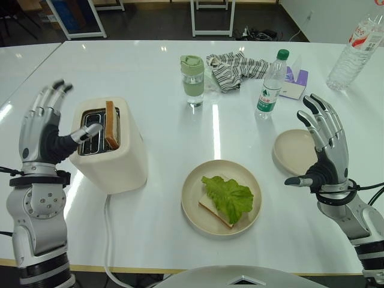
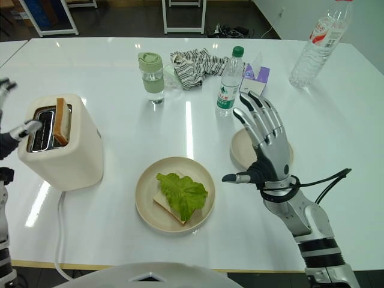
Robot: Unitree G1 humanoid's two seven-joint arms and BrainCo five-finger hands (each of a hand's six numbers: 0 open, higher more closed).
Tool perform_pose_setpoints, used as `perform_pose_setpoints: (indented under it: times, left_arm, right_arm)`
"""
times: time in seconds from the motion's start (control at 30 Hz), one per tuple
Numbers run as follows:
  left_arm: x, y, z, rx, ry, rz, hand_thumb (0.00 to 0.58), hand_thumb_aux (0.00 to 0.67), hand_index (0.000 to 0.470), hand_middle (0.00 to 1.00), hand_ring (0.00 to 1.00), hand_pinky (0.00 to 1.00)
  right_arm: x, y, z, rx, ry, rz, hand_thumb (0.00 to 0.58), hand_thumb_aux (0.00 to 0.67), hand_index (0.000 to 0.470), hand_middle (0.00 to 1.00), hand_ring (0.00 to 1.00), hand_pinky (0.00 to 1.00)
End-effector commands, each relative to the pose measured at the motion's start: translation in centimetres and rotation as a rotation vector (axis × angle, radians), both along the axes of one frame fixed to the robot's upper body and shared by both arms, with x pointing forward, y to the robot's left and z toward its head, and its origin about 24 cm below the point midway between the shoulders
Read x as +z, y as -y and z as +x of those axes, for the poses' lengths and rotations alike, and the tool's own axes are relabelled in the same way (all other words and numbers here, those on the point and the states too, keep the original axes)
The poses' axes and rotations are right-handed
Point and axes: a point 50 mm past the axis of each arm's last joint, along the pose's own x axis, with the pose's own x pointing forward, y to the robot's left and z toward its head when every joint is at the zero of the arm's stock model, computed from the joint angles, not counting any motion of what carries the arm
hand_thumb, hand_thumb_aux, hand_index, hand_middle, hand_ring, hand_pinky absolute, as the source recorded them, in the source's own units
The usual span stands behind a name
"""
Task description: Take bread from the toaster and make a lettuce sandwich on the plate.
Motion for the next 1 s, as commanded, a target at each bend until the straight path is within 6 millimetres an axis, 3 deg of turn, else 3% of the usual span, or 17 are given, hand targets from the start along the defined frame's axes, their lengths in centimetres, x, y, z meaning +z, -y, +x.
perform_pose_setpoints:
  times: [0.03,0.4,0.67,1.0]
  left_arm:
    - [-0.9,0.3,0.6,-0.001,-0.129,0.108,0.0,0.0,0.0,0.0,0.0,0.0]
    - [-3.2,2.7,0.8,-0.031,-0.182,0.107,0.0,0.0,0.0,0.0,0.0,0.0]
    - [-3.7,1.6,0.7,0.05,-0.193,0.141,0.0,0.0,0.0,0.0,0.0,0.0]
    - [-2.4,0.6,-0.2,0.146,-0.112,0.167,0.0,0.0,0.0,0.0,0.0,0.0]
  right_arm:
    - [-0.1,0.1,-0.4,-0.02,0.001,-0.017,0.0,0.0,0.0,0.0,0.0,0.0]
    - [-0.5,0.2,-0.9,-0.04,0.005,-0.079,0.0,0.0,0.0,0.0,0.0,0.0]
    - [-0.5,0.3,-1.2,-0.048,0.012,-0.082,0.0,0.0,0.0,0.0,0.0,0.0]
    - [-0.7,0.2,-1.0,-0.041,-0.004,-0.095,0.0,0.0,0.0,0.0,0.0,0.0]
